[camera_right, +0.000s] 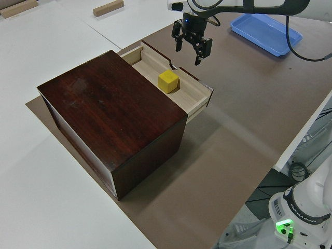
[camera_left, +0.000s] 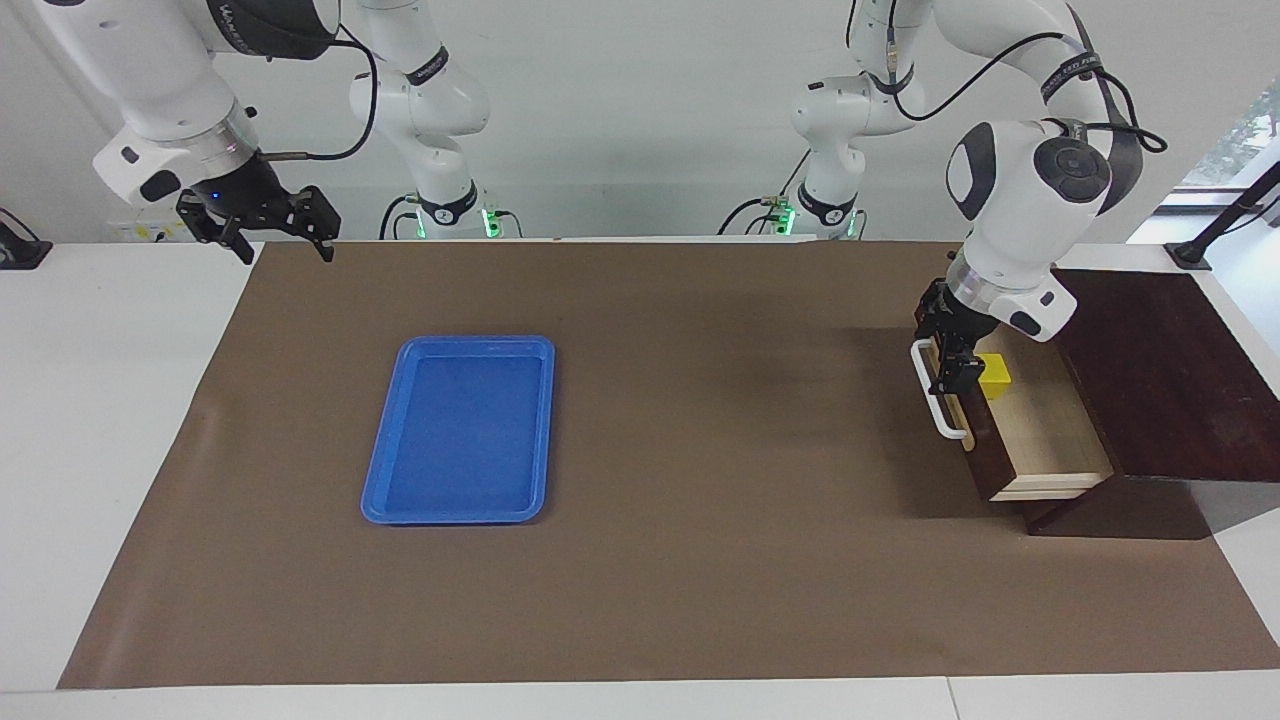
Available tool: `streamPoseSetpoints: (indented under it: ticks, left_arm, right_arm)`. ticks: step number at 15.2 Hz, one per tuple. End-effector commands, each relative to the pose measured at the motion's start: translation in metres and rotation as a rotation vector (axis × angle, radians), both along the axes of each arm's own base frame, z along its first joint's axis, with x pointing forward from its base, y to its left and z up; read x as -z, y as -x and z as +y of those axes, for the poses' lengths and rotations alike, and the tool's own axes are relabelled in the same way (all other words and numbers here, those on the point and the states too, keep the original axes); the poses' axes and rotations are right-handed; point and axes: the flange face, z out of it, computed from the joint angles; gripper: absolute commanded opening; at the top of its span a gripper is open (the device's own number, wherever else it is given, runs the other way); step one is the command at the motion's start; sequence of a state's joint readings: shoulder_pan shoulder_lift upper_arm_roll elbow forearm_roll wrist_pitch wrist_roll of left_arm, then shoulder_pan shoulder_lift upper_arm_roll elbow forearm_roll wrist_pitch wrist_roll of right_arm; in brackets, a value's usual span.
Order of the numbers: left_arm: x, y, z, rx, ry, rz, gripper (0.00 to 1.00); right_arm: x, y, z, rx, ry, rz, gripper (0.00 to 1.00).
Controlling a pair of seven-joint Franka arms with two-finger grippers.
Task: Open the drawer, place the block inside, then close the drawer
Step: 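Push the drawer shut with the left gripper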
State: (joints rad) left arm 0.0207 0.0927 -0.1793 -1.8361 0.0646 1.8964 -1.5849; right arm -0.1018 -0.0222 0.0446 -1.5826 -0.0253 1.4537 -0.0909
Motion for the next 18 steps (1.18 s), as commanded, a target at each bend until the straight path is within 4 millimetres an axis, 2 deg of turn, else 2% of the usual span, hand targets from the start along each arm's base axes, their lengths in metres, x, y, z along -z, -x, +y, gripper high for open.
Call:
streamPoseSetpoints:
  ticks: [1,9,15,17,18]
  left_arm:
    - [0.010,0.006,0.003,0.011,-0.045,-0.025,1.00]
    - [0.022,0.008,0.026,0.035,-0.115,-0.050,1.00]
    - [0.025,0.008,0.033,0.076,-0.164,-0.070,1.00]
    - [0.025,0.007,0.049,0.081,-0.168,-0.064,1.00]
    - [0.025,0.006,0.051,0.088,-0.169,-0.062,1.00]
  right_arm:
    - [-0.004,0.000,0.002,0.005,0.001,-0.009,1.00]
    - [0.000,0.004,-0.001,0.012,-0.001,0.011,1.00]
    - [-0.001,0.004,-0.001,0.012,0.000,0.010,1.00]
    - [0.000,0.004,-0.001,0.012,-0.001,0.011,1.00]
    - [0.000,0.004,0.000,0.011,-0.001,0.011,1.00]
